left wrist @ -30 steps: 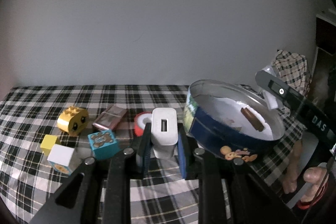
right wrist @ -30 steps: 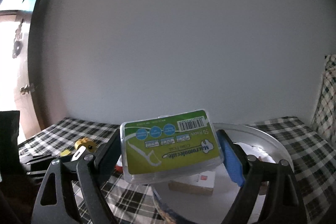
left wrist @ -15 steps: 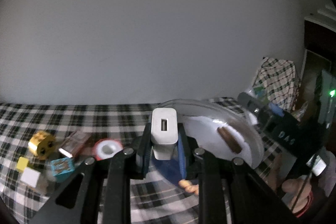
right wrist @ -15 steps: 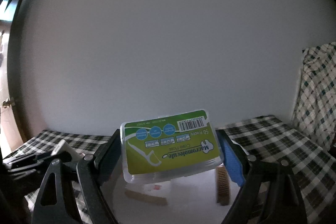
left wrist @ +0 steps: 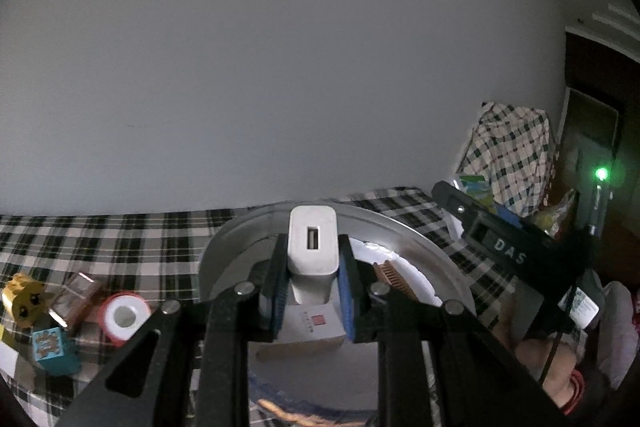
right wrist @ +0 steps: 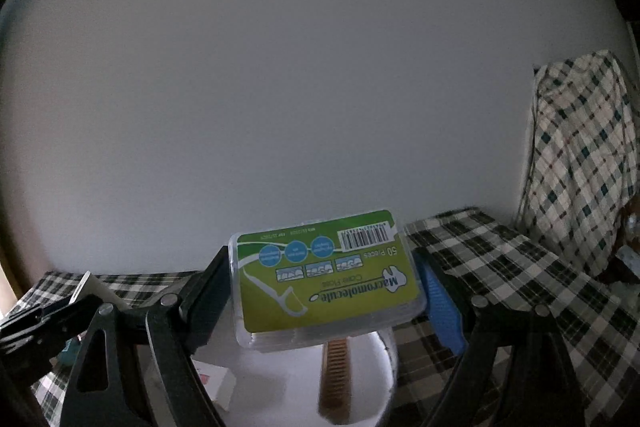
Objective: Organize rigid objects
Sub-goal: 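Carry the charger and green box over the tin and open both tools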
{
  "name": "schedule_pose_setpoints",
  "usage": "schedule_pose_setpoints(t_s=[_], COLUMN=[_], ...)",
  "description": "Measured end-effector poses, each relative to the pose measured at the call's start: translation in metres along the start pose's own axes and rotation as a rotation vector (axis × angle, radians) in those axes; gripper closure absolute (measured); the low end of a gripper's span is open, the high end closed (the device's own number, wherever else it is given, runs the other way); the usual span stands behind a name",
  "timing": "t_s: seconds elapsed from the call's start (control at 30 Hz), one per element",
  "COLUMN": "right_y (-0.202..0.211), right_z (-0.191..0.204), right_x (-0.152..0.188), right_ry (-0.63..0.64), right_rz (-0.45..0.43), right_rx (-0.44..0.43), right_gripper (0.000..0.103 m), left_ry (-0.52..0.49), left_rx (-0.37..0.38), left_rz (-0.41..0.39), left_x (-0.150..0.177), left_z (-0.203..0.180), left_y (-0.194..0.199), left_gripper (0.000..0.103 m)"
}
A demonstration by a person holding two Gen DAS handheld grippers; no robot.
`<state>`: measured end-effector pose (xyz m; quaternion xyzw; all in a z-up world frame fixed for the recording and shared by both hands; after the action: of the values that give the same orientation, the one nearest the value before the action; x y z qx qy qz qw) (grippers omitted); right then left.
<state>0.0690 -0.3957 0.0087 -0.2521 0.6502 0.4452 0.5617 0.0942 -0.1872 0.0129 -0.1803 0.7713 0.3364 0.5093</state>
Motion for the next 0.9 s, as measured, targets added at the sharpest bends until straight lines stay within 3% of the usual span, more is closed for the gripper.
schedule_pose_setpoints(t_s=[0.17,0.47,0.7,0.77,0.83,0.9], right_y=[-0.02,-0.029,-0.037,-0.035,-0.034,-0.035], right_z=[-0.004,0.017,0.03,0.031,0.031,0.029], right_x=[0.006,0.023,0.045,0.043,0.044,0.045], right_ry=[-0.015,0.062,0.113,0.109,0.098,0.069], right_rz=[0.073,0.171,0.269,0.259,0.259,0.271], right_rx=[-0.017,-0.037,-0.044,-0.048,-0.056,-0.073], right_gripper=[0.015,0.015,0.015,0.015,0.015,0.015], left_ry=[0.005,0.037,0.013,0.006,0.006,0.006], left_rx=[-0.014,-0.148,-0.194,-0.205,-0.225,-0.266], left_rz=[0.045,0.204,0.201,0.198,0.2,0.195], left_x=[0.004,0.032,0.034,0.034,0.035,0.035], left_z=[-0.003,0.019,0.021,0.02,0.022,0.026], left_y=[-0.018,-0.05,-0.046,-0.047,-0.049,-0.048], left_gripper=[0.083,0.083,0.083,0.083,0.076,0.031])
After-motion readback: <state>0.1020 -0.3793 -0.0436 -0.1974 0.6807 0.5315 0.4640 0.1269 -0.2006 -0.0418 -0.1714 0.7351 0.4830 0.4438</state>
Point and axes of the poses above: each gripper's, at about its wrist camera, not at the fingertips, and y roughly against the way its jaws point, z to its left, x to its underside, the point moved 9 cm from there along -y, roughly the way its jaws point, and after that the axes turned 9 degrees about x, right-handed, at the moved point
